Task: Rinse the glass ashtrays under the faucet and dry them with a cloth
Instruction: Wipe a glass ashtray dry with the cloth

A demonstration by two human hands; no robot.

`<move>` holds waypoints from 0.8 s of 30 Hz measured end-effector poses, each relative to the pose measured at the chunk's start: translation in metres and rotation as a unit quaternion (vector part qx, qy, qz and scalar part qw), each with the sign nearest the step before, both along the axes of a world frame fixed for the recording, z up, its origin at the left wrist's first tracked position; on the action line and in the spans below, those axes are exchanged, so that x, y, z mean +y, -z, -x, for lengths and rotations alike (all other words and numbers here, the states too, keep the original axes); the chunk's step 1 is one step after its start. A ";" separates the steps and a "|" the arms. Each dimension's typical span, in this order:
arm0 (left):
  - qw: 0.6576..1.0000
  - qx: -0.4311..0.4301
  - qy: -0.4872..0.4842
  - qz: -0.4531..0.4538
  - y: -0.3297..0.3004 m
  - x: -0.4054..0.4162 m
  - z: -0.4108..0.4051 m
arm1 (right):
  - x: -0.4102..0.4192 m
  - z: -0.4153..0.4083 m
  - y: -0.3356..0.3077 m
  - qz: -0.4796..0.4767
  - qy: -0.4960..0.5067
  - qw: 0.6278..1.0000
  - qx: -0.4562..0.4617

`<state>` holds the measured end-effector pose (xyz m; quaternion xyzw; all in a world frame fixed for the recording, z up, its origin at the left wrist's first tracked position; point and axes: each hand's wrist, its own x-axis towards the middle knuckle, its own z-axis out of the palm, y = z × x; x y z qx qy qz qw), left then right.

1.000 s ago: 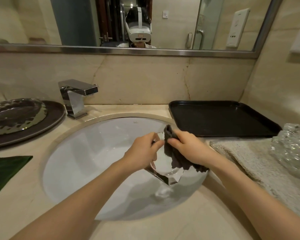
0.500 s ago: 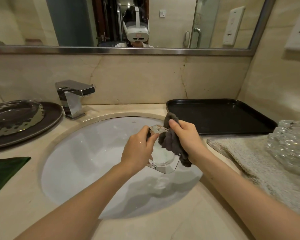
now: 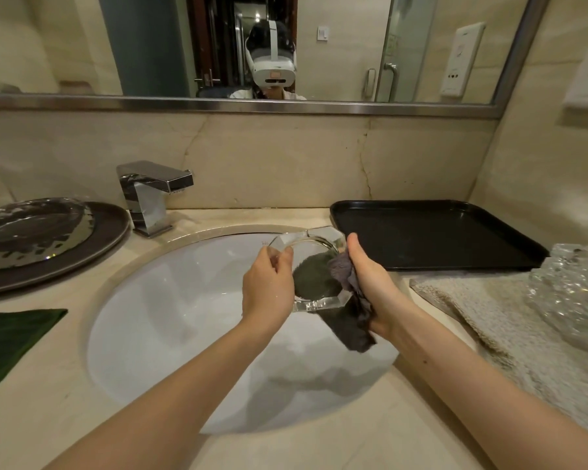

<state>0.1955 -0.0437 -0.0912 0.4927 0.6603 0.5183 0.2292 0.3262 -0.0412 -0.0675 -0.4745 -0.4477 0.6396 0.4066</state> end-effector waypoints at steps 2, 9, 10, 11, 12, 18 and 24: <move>0.999 -0.034 -0.021 0.005 -0.002 0.004 0.002 | 0.000 -0.001 -0.001 -0.059 0.019 0.993 -0.098; 0.987 -0.147 -0.052 0.039 -0.001 0.009 0.006 | -0.008 0.011 0.001 -0.067 0.001 0.998 0.015; 0.987 -0.149 -0.038 0.045 0.000 0.008 0.003 | -0.010 0.015 0.002 -0.069 -0.004 0.996 0.048; 0.987 -0.156 -0.019 0.045 0.001 0.007 0.001 | -0.011 0.019 0.004 -0.076 0.007 0.994 0.075; 0.986 -0.163 0.003 0.040 0.000 0.006 -0.001 | -0.011 0.021 0.004 -0.082 0.029 0.992 0.087; 0.976 -0.189 0.098 0.050 -0.009 0.006 0.005 | 0.012 -0.006 -0.005 -0.134 0.111 0.978 -0.118; 0.964 -0.023 0.228 0.135 -0.003 0.000 0.014 | 0.015 -0.018 -0.004 -0.229 0.021 0.922 -0.311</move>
